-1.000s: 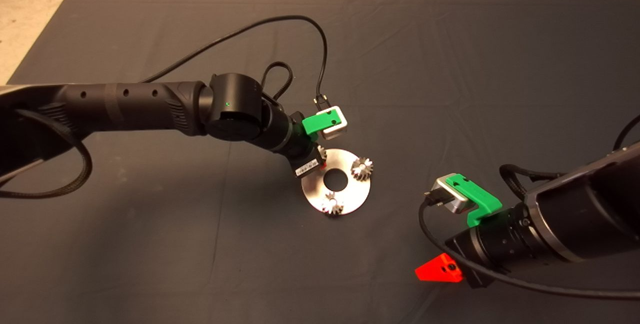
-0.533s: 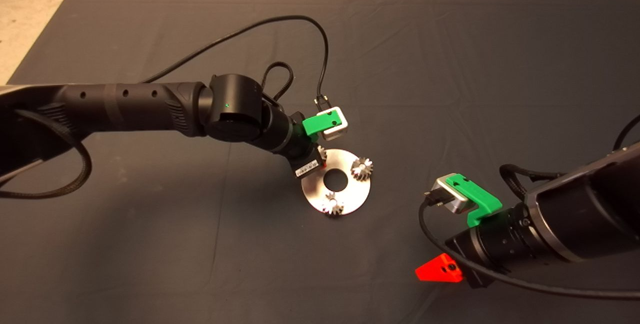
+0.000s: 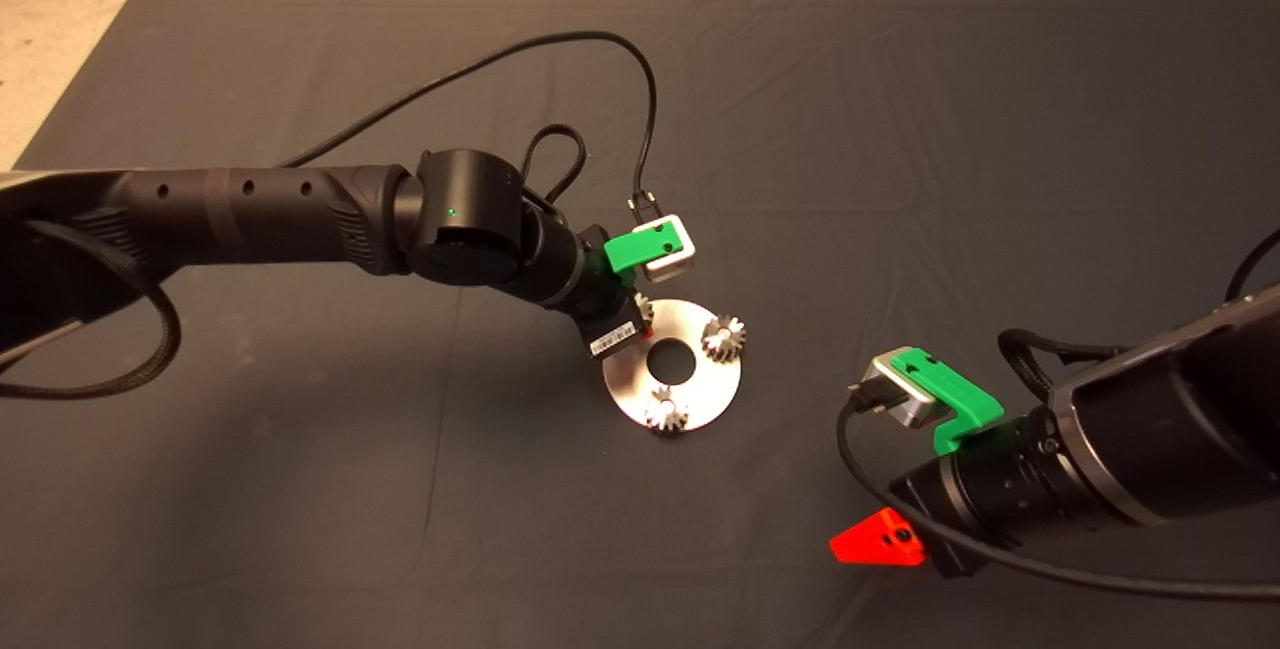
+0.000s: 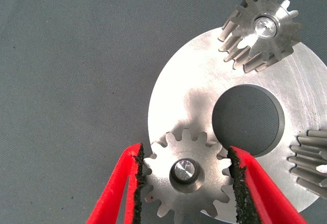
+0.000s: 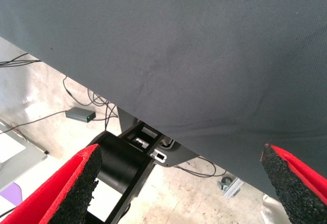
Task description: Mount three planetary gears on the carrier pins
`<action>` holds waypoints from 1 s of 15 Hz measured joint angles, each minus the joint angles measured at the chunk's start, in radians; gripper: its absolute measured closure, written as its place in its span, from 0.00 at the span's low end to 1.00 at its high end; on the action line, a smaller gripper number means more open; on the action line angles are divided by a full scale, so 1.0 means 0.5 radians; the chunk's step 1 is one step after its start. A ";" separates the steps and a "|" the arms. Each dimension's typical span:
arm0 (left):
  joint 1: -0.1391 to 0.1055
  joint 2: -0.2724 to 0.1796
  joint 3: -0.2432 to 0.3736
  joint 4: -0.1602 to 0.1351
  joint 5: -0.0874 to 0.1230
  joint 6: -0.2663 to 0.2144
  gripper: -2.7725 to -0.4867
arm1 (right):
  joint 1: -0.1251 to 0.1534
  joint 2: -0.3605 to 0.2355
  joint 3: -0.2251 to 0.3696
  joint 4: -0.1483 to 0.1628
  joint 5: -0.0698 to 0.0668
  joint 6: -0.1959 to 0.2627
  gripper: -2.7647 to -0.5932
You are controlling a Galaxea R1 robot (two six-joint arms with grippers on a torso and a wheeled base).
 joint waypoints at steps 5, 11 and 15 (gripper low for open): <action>0.000 0.001 0.025 -0.003 -0.040 -0.001 0.71 | 0.000 0.000 0.000 0.000 0.000 0.000 0.20; -0.001 -0.020 0.094 -0.004 -0.018 -0.003 0.56 | 0.000 0.000 0.000 0.000 -0.003 -0.029 0.20; -0.003 -0.145 0.217 -0.007 0.215 -0.064 0.51 | 0.006 0.000 -0.004 0.000 -0.133 -0.073 0.20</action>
